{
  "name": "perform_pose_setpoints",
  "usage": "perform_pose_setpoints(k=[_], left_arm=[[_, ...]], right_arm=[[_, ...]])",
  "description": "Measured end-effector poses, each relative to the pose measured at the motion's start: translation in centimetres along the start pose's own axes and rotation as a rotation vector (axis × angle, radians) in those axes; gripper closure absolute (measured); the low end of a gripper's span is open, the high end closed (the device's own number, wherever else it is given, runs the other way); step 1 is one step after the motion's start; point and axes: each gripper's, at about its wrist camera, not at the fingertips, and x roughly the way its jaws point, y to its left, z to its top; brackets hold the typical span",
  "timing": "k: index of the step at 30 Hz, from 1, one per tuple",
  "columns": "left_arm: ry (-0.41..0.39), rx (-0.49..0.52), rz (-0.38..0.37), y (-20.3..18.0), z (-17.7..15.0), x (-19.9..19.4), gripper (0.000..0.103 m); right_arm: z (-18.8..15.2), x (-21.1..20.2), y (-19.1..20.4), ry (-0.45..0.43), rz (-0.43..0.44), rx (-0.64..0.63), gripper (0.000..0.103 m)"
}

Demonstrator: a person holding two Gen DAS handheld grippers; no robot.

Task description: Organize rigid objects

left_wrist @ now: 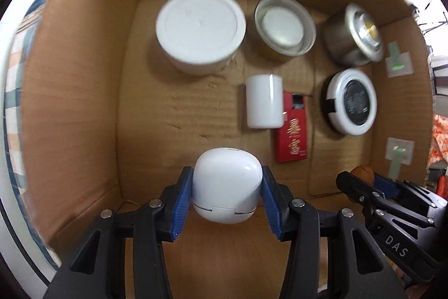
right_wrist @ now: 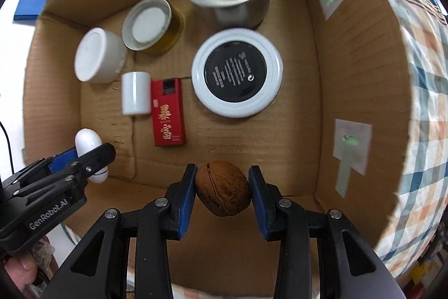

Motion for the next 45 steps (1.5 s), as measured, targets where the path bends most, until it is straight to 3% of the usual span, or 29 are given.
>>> perform_pose_setpoints(k=[7,17,19,21,23,29,36,41,45], left_arm=[[0.039,0.014,0.011,0.2,-0.1,2.1,0.059],[0.066,0.019,0.019,0.2,1.1,2.1,0.058],[0.072,0.013,0.018,0.1,1.6,2.0,0.058],[0.059,0.011,0.011,-0.1,1.6,1.0,0.058],[0.033,0.014,0.018,-0.6,1.6,-0.4,0.057],[-0.042,0.021,0.031,-1.4,1.1,-4.2,0.042],[-0.128,-0.012,0.047,-1.3,0.1,-8.1,0.002],[-0.161,-0.031,0.058,-1.0,-0.9,-9.5,0.000],[-0.209,-0.039,0.060,-1.0,-3.0,-11.4,0.000]], right_arm=[[0.5,2.3,0.0,0.030,-0.036,0.019,0.063],[2.0,3.1,1.4,0.063,-0.076,0.037,0.062],[2.1,3.2,1.3,0.068,-0.085,0.032,0.059],[2.1,2.8,1.4,0.061,-0.090,0.028,0.046],[2.1,1.9,1.6,0.037,-0.095,0.022,0.042],[2.1,-1.3,2.5,-0.012,-0.109,-0.009,0.034],[1.6,-5.3,2.8,-0.047,-0.119,-0.039,0.012],[0.2,-7.5,1.9,-0.076,-0.114,-0.058,0.000],[-0.5,-8.8,2.0,-0.094,-0.109,-0.066,0.000]])
